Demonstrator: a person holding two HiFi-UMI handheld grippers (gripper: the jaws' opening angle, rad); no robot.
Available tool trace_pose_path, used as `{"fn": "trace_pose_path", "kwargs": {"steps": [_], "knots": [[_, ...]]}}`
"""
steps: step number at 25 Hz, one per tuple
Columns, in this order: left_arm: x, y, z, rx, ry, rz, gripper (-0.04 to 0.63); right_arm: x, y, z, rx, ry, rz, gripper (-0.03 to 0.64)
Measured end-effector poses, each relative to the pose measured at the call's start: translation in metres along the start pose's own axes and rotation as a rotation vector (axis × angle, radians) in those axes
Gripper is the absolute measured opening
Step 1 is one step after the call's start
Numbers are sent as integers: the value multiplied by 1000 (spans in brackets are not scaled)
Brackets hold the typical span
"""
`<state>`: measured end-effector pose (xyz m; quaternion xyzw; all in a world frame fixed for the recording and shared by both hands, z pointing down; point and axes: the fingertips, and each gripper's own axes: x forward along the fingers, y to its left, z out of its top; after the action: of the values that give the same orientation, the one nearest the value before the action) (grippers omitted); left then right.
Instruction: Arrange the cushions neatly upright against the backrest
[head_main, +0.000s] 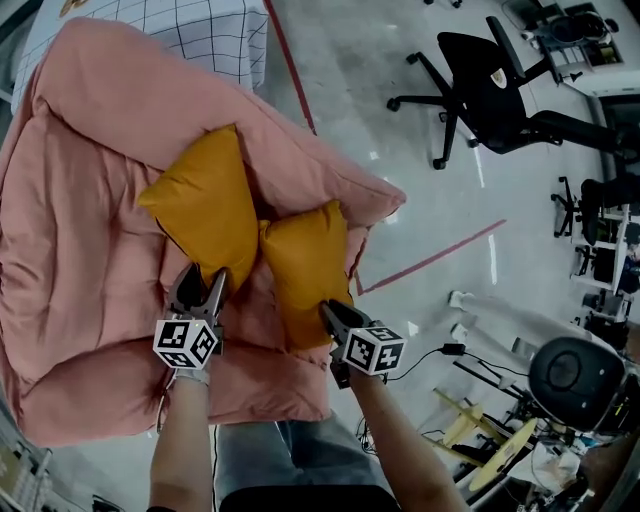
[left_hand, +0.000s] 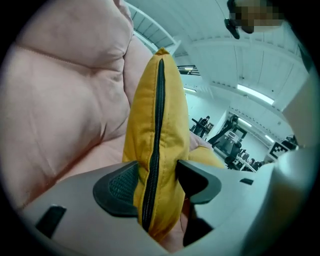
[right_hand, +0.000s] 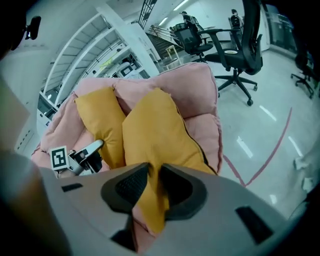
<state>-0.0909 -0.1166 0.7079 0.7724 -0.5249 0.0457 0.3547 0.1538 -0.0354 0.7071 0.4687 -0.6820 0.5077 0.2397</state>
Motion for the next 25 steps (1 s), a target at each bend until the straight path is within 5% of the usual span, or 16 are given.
{"fn": "trace_pose_path", "kwargs": {"steps": [5,11,17,25], "knots": [[-8,0,-5,7,69,15,275,-13,26,18,-38,40,60,219],[-37,-16,3,-20,67,7,275,-11,112,88,-332,-84,185,248],[-81,-39,-4,4,76,6,275,59,196,142,-549,-131,234,357],[-132,-37,-4,-69,-12,61,275,116,221,143,-610,-76,228,343]]}}
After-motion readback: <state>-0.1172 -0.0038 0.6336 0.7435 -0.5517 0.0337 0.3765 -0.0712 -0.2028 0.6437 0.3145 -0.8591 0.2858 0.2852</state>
